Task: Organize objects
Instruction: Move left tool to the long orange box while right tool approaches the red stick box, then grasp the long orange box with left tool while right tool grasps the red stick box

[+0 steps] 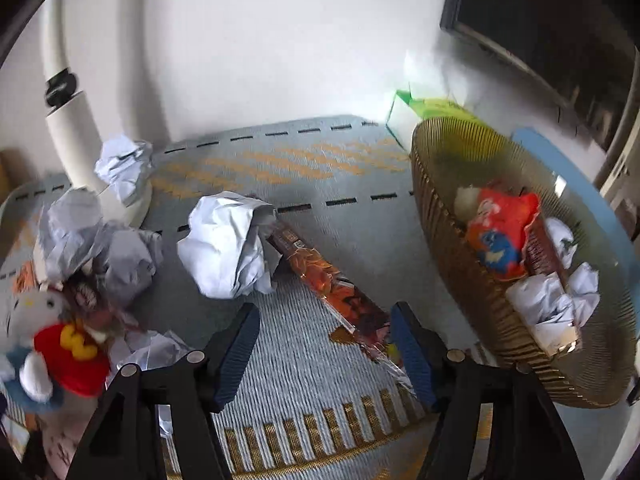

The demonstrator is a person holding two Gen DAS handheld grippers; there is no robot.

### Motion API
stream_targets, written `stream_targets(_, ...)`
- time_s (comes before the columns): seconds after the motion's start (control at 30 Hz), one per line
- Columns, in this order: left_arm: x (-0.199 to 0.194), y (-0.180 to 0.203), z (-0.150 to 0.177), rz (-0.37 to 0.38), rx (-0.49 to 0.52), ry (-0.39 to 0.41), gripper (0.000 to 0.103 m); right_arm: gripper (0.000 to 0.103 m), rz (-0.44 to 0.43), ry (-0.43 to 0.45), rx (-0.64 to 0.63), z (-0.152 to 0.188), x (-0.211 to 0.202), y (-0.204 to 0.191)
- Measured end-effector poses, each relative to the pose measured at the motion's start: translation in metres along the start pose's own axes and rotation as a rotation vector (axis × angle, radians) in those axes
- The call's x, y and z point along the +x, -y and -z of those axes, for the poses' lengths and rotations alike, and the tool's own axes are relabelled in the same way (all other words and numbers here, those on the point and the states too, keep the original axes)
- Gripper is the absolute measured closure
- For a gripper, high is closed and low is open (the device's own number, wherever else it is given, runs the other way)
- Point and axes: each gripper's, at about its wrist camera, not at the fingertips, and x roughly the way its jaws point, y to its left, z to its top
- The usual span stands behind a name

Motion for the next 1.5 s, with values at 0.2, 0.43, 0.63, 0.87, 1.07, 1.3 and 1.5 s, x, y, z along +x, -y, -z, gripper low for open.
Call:
stream_targets(0.2,0.0,-0.004,-0.001,0.013,-0.021,-0.001,0.012,0.034,0.03,-0.014,0.026,-0.005,0.007,0.0)
stream_targets(0.43,0.0,-0.01,-0.001,0.029,-0.041,-0.004,0.012,0.045,-0.191,-0.146,0.046,0.008,-0.012,0.006)
stream_targets(0.63,-0.001,-0.011,-0.001,0.036,-0.047,-0.002,0.012,0.045,-0.243,-0.07,0.168,0.039,-0.03,0.042)
stream_targets(0.87,-0.002,-0.007,-0.002,0.037,-0.028,-0.003,0.012,0.045,-0.218,-0.033,0.321,0.039,-0.015,0.09)
stream_targets(1.07,-0.003,-0.007,-0.001,0.035,-0.021,-0.001,0.012,0.049,-0.44,-0.053,0.126,0.032,-0.023,0.047)
stream_targets(1.3,0.004,-0.011,-0.008,0.108,0.068,-0.089,0.012,0.049,-0.348,-0.073,0.201,0.018,-0.011,0.062)
stream_targets(1.5,0.025,-0.009,-0.023,0.092,0.077,-0.112,0.03,0.06,-0.242,-0.056,0.08,-0.003,0.003,0.026)
